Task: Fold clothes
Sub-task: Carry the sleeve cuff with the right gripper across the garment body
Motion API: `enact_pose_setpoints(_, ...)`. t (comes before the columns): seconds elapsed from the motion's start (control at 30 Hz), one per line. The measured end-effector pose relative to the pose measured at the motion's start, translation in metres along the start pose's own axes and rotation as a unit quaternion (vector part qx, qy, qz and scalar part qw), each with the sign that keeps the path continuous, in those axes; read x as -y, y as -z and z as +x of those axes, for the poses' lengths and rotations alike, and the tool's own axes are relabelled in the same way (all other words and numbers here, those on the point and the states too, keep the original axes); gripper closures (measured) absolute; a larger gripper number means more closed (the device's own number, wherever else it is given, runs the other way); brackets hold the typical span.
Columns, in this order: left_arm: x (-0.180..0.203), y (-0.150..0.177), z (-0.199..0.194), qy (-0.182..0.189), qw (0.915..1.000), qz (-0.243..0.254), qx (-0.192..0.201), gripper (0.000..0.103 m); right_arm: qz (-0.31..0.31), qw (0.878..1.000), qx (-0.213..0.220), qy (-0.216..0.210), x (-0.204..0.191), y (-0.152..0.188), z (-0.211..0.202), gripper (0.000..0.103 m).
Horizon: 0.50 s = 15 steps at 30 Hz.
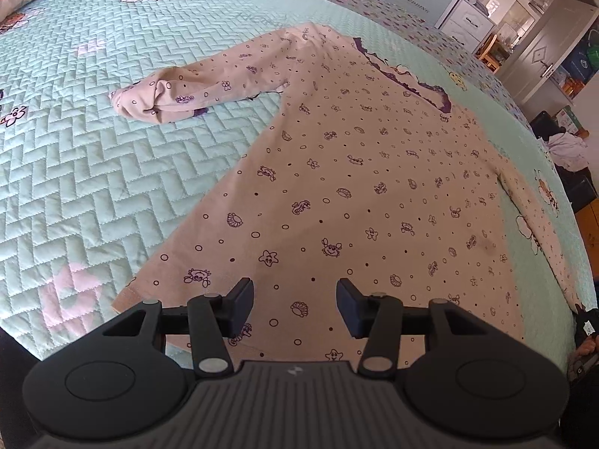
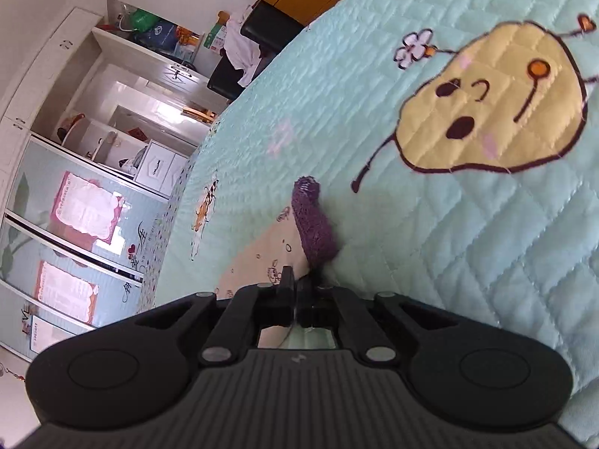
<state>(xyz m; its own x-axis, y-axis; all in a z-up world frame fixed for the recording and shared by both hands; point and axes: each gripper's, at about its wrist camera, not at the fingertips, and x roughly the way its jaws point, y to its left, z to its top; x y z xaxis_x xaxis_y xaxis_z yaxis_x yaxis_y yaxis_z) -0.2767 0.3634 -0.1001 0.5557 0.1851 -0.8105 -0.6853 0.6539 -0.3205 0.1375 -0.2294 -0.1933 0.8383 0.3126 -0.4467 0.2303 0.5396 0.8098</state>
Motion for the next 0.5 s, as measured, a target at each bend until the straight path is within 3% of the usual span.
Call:
enact_pose_setpoints(0.1, -0.007, 0.001, -0.005, -0.003, 0.9999, -0.012, 0.006, 0.051, 0.007, 1.000, -0.015, -0.001, 0.005, 0.001, 0.005, 0.097)
enact_pose_setpoints(0.17, -0.008, 0.001, -0.008, -0.001, 0.9999, -0.013, 0.010, 0.051, 0.015, 0.999, -0.031, -0.002, 0.009, 0.000, 0.011, 0.085)
enact_pose_setpoints(0.3, -0.005, 0.000, -0.013, 0.008, 0.9998, -0.009, 0.017, 0.051, 0.034, 0.999, -0.021, -0.009, 0.018, 0.000, 0.002, 0.088)
enact_pose_setpoints(0.5, -0.031, -0.015, -0.021, 0.007, 0.9974, -0.049, 0.052, 0.051, 0.017, 0.999, 0.019, 0.023, 0.015, 0.001, -0.032, 0.089)
